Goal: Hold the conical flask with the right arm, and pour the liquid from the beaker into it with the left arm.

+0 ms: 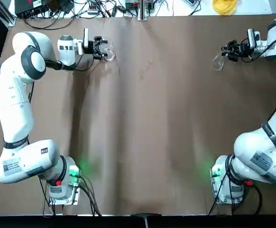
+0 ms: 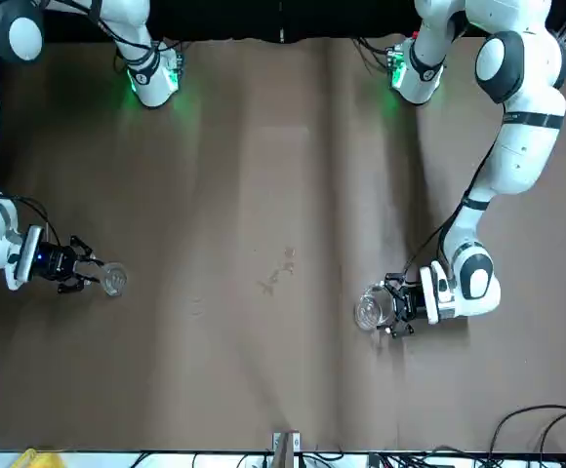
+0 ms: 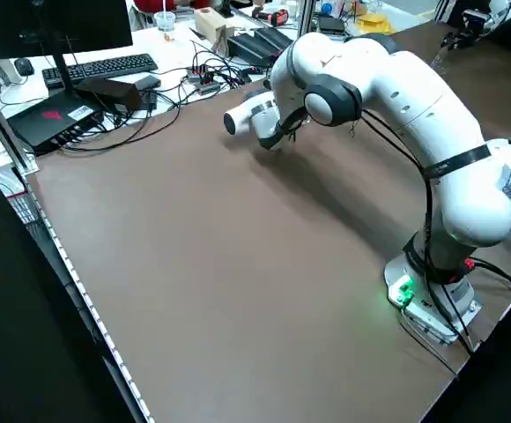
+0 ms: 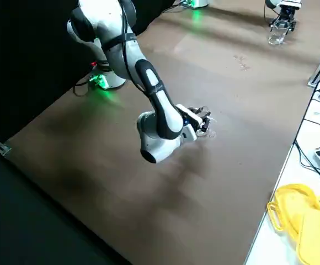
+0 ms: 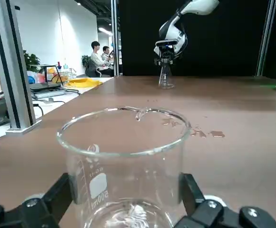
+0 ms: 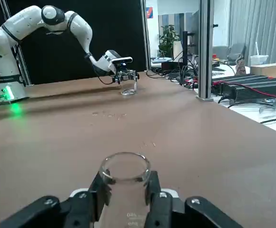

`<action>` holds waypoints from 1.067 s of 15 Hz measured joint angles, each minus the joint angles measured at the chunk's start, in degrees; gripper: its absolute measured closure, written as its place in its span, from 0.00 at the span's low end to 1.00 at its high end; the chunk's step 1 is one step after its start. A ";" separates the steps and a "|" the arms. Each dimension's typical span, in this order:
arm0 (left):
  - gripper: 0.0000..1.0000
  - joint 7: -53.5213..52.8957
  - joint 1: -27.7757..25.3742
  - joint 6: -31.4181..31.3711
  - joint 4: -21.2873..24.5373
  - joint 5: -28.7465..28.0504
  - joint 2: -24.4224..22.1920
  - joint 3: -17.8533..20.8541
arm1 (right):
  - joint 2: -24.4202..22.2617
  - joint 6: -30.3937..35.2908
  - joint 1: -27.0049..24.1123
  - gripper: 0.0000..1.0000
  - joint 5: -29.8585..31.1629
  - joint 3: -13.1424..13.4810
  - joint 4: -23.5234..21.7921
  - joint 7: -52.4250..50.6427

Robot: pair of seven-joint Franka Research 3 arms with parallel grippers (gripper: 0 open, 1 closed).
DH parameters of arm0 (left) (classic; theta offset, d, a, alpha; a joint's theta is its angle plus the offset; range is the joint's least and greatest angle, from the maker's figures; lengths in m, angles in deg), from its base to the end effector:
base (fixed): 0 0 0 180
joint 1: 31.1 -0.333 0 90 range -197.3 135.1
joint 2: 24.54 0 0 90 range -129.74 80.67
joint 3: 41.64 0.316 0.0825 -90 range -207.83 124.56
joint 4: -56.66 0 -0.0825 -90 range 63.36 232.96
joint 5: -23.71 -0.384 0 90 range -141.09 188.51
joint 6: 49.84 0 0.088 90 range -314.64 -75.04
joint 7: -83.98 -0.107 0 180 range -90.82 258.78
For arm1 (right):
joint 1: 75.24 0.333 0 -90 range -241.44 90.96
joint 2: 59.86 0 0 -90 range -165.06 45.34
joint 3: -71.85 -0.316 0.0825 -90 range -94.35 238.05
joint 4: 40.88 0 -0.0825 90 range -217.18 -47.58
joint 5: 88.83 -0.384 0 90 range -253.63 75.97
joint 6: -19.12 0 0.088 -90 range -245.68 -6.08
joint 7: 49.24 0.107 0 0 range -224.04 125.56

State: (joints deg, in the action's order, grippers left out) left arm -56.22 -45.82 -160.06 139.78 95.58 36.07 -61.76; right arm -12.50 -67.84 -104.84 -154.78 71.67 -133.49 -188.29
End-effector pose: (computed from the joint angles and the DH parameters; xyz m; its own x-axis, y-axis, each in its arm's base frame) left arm 0.6795 -0.0906 0.0966 -0.0141 -0.1651 0.9862 -0.9981 -0.0562 -0.0237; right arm 0.5871 -0.2144 0.1535 0.0999 0.2058 0.9735 0.9839 -0.1660 -0.0658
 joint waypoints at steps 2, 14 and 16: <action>0.00 0.01 0.00 -0.08 -0.03 0.02 0.00 0.02 | 0.21 0.39 -0.19 0.61 -0.02 -0.10 0.03 -0.73; 0.00 1.48 -1.45 -0.59 -0.60 -3.04 -3.95 6.56 | 0.10 0.41 -0.85 0.33 2.35 -0.29 1.27 -1.16; 0.00 3.81 -3.02 -0.58 -0.50 -6.95 -5.40 6.76 | 0.07 0.53 -1.70 0.20 2.36 -0.29 2.02 -1.17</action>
State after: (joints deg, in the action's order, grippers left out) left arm -52.41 -48.84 -160.64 139.28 88.64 30.67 -55.00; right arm -12.43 -67.32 -106.53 -152.42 71.38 -131.46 -189.47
